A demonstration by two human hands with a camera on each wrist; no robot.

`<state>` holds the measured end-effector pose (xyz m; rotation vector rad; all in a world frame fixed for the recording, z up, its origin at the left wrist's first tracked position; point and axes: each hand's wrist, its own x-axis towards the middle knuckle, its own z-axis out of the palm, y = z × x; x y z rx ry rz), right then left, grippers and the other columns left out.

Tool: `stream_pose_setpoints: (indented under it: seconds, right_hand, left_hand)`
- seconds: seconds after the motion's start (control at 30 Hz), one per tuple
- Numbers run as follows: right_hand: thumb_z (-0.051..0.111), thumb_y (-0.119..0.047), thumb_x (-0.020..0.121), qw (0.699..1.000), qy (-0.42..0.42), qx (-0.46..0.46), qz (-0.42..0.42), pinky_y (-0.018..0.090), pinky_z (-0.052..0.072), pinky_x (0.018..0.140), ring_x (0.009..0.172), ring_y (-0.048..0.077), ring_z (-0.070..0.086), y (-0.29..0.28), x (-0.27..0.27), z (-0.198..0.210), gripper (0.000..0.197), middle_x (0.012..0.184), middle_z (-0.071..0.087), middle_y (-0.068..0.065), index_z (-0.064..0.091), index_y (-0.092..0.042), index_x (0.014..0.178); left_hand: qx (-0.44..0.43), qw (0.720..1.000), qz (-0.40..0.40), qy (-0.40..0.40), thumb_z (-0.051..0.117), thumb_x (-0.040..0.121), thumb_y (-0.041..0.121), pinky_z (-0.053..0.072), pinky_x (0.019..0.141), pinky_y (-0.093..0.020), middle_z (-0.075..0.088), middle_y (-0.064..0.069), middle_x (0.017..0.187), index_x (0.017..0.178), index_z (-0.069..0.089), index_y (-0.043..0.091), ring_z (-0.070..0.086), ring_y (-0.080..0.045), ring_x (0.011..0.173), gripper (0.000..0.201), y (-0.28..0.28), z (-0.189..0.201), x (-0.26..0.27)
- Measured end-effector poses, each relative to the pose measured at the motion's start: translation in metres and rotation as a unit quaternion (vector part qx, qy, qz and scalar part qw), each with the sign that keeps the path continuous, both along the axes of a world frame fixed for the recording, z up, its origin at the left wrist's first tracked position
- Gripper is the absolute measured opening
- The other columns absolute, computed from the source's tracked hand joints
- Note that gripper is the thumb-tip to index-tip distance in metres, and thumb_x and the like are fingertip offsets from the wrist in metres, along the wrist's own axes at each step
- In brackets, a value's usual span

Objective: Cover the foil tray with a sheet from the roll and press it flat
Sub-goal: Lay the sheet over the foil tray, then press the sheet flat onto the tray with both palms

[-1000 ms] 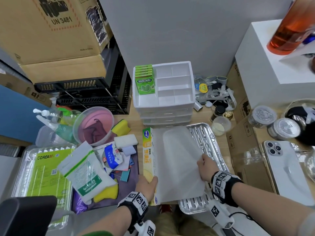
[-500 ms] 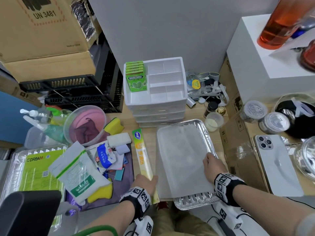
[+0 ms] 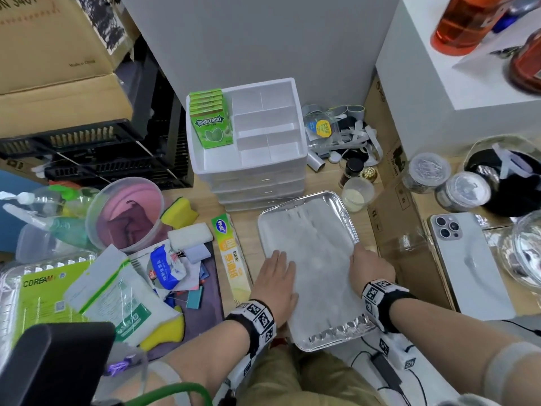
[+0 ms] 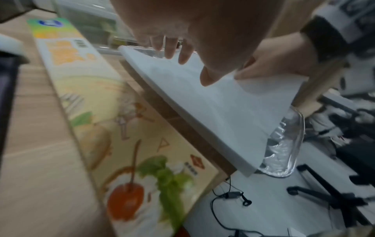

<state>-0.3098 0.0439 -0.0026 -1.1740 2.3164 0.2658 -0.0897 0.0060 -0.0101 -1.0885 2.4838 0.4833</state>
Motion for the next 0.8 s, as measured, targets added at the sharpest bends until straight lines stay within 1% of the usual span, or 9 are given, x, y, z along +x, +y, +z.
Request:
stream_pose_setpoints:
  seconds: [0.13,0.2,0.3,0.37,0.47,0.53,0.6,0.7,0.8]
  right_hand:
    - [0.046,-0.007,0.088,0.999,-0.011,-0.002,-0.036,0.035,0.047,0.071,0.097,0.034,0.066,0.001,0.0,-0.002,0.033,0.109,0.067,0.011,0.041,-0.012,0.12]
    - [0.051,-0.004,0.083,0.999,0.008,-0.034,-0.039,0.038,0.049,0.078,0.104,0.032,0.06,0.004,0.001,-0.003,0.037,0.114,0.061,0.012,0.04,-0.01,0.118]
    - [0.061,-0.013,0.074,0.987,0.094,-0.109,0.075,0.043,0.045,0.089,0.111,0.029,0.048,0.002,0.008,-0.001,0.054,0.123,0.05,0.011,0.04,-0.011,0.124]
    - [0.058,-0.016,0.074,0.973,0.052,-0.135,0.178,0.048,0.039,0.105,0.126,0.031,0.041,-0.004,0.016,-0.001,0.065,0.136,0.045,0.013,0.034,-0.009,0.134]
    - [0.044,-0.025,0.09,0.955,-0.04,-0.127,0.265,0.05,0.015,0.122,0.147,0.032,0.011,-0.017,0.029,-0.012,0.067,0.159,0.018,0.014,0.016,-0.01,0.149]
    - [0.034,-0.035,0.097,0.95,-0.06,-0.105,0.288,0.049,0.007,0.123,0.149,0.031,-0.004,-0.028,0.032,-0.026,0.065,0.163,0.003,0.011,0.008,-0.013,0.152]
    - [0.027,-0.042,0.098,0.954,-0.062,-0.094,0.277,0.049,0.004,0.123,0.149,0.031,-0.011,-0.038,0.03,-0.039,0.066,0.163,-0.004,0.01,0.003,-0.015,0.152]
    - [0.022,-0.048,0.096,0.961,-0.055,-0.094,0.253,0.052,0.002,0.122,0.148,0.031,-0.014,-0.047,0.025,-0.055,0.069,0.163,-0.007,0.008,-0.001,-0.017,0.152]
    - [0.026,-0.048,0.095,0.956,-0.059,-0.112,0.264,0.053,0.002,0.121,0.148,0.032,-0.01,-0.047,0.03,-0.061,0.069,0.163,-0.002,0.008,0.004,-0.017,0.152]
  left_hand:
    - [0.021,0.999,-0.027,-0.034,0.045,0.1,0.046,0.0,0.129,-0.049,-0.005,-0.021,0.168,0.158,0.004,0.008,-0.007,-0.037,0.155,0.08,-0.004,-0.016,-0.007]
    - [0.024,0.998,-0.04,-0.038,0.046,0.099,0.05,0.0,0.128,-0.05,-0.008,-0.021,0.168,0.158,0.0,0.007,-0.008,-0.037,0.155,0.085,-0.003,-0.023,-0.009]
    - [0.023,0.999,-0.035,-0.032,0.049,0.095,0.055,-0.001,0.128,-0.052,-0.007,-0.021,0.168,0.158,-0.001,0.008,-0.009,-0.038,0.155,0.093,-0.002,-0.028,-0.012]
    - [0.021,0.999,-0.031,-0.032,0.052,0.092,0.059,0.0,0.127,-0.055,-0.005,-0.021,0.168,0.158,0.0,0.009,-0.011,-0.039,0.154,0.097,-0.002,-0.029,-0.013]
    - [0.027,0.999,-0.023,-0.033,0.055,0.086,0.064,-0.001,0.126,-0.057,-0.012,-0.022,0.167,0.158,-0.004,0.012,-0.018,-0.04,0.153,0.106,-0.003,-0.029,-0.013]
    - [0.034,0.999,-0.016,-0.031,0.057,0.083,0.066,-0.002,0.127,-0.056,-0.016,-0.023,0.166,0.158,-0.007,0.014,-0.021,-0.04,0.152,0.112,-0.005,-0.031,-0.011]
    - [0.036,0.999,-0.015,-0.034,0.057,0.08,0.07,-0.004,0.127,-0.056,-0.017,-0.024,0.165,0.158,-0.008,0.014,-0.022,-0.041,0.152,0.116,-0.006,-0.032,-0.01]
    - [0.037,0.998,-0.01,-0.042,0.055,0.076,0.075,-0.004,0.126,-0.056,-0.013,-0.025,0.166,0.158,-0.006,0.014,-0.021,-0.041,0.152,0.12,-0.008,-0.034,-0.006]
    - [0.04,0.998,-0.012,-0.049,0.06,0.073,0.073,-0.004,0.126,-0.058,-0.011,-0.024,0.166,0.157,-0.002,0.013,-0.02,-0.042,0.152,0.121,-0.011,-0.031,-0.001]
